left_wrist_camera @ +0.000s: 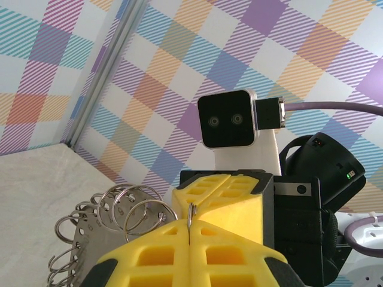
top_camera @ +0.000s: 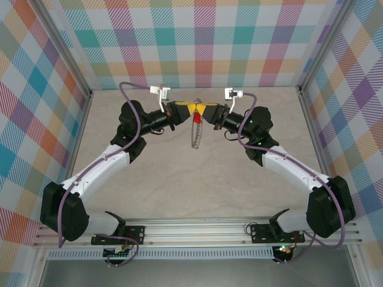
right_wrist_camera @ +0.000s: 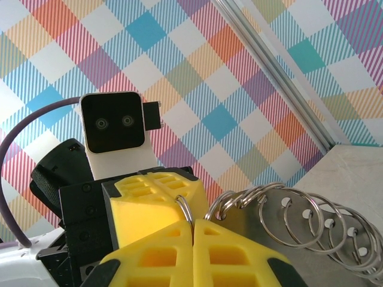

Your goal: Put the keys on the keyring

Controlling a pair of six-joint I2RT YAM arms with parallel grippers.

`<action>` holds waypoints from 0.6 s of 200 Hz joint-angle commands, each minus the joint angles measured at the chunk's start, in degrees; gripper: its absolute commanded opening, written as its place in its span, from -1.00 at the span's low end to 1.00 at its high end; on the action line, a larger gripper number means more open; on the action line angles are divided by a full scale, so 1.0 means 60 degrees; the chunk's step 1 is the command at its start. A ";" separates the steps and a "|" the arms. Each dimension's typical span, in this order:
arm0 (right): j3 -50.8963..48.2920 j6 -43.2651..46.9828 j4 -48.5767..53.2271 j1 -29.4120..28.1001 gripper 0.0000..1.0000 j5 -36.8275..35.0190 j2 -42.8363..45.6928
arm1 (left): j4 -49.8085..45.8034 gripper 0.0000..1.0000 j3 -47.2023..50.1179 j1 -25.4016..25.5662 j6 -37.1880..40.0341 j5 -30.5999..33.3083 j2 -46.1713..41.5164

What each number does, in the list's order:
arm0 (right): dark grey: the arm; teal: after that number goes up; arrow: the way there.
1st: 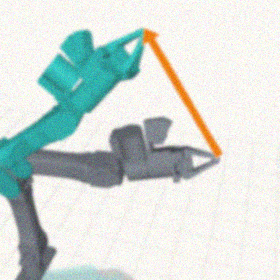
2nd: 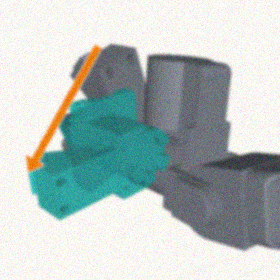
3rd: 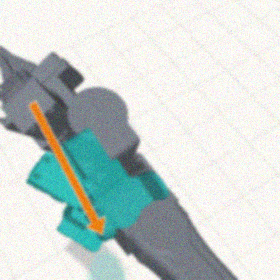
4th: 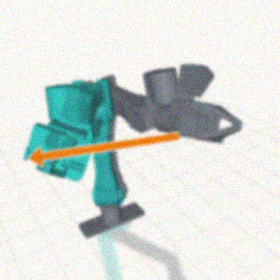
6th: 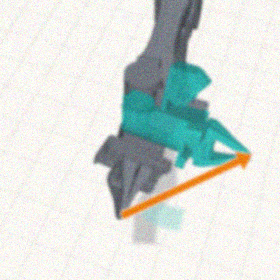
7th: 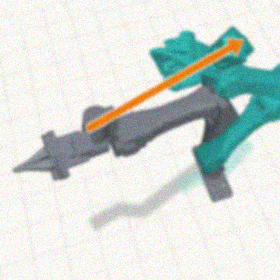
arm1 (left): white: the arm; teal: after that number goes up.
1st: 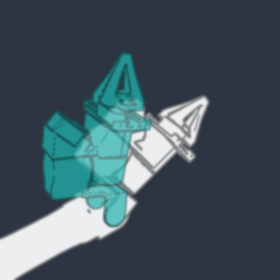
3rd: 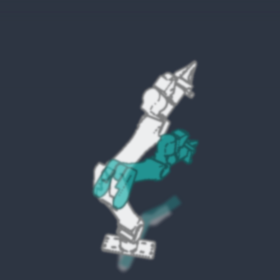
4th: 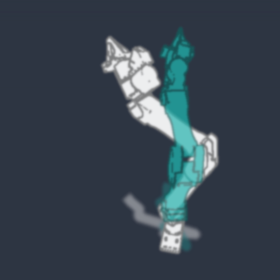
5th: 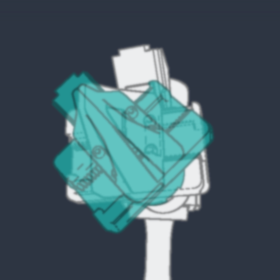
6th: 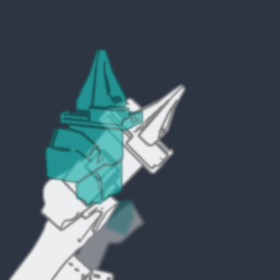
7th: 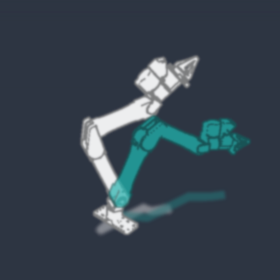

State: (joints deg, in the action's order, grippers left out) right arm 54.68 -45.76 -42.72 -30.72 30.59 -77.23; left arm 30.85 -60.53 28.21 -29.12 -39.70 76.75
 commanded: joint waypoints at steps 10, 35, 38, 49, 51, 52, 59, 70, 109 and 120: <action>0.0516 0.0623 0.0410 -0.0044 -1.00 0.0364 0.0181 | -0.0321 -0.93 -0.0332 0.0220 0.0411 -0.0019 -0.0178; 0.0878 0.1433 0.1965 0.0047 -1.00 0.0751 0.0380 | -0.1538 -0.46 -0.0717 0.0197 0.1362 0.0324 -0.0436; 0.0934 0.1542 0.2141 0.0064 -1.00 0.0824 0.0403 | -0.1773 -0.43 -0.0782 0.0192 0.1495 0.0350 -0.0451; 0.1139 0.1921 0.2775 0.0145 -1.00 0.1123 0.0462 | -0.2396 -0.31 -0.1055 0.0138 0.1941 0.0345 -0.0513; 0.1181 0.1988 0.2921 0.0159 -1.00 0.1181 0.0471 | -0.2500 -0.29 -0.1116 0.0123 0.2035 0.0329 -0.0523; 0.1198 0.2024 0.2977 0.0171 -1.00 0.1213 0.0468 | -0.2554 -0.29 -0.1139 0.0121 0.2067 0.0324 -0.0527; 0.1329 0.2232 0.3352 0.0230 -1.00 0.1427 0.0492 | -0.2890 -0.26 -0.1315 0.0070 0.2312 0.0270 -0.0550; 0.1585 0.2627 0.4032 0.0318 -1.00 0.1750 0.0509 | -0.3363 -0.20 -0.1567 -0.0020 0.2668 0.0160 -0.0574; 0.2313 0.3853 0.5941 0.0667 -1.00 0.2751 0.0442 | -0.5268 -0.02 -0.2683 -0.0337 0.3981 -0.0908 -0.0259; 0.2474 0.4104 0.6291 0.0792 -1.00 0.3119 0.0394 | -0.5934 0.00 -0.3084 -0.0403 0.4441 -0.1336 -0.0065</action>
State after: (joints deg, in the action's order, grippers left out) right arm 66.15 -27.94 -12.23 -27.40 42.54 -76.29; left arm 5.65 -73.97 26.94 -10.74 -41.34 75.24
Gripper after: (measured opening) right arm 0.050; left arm 0.492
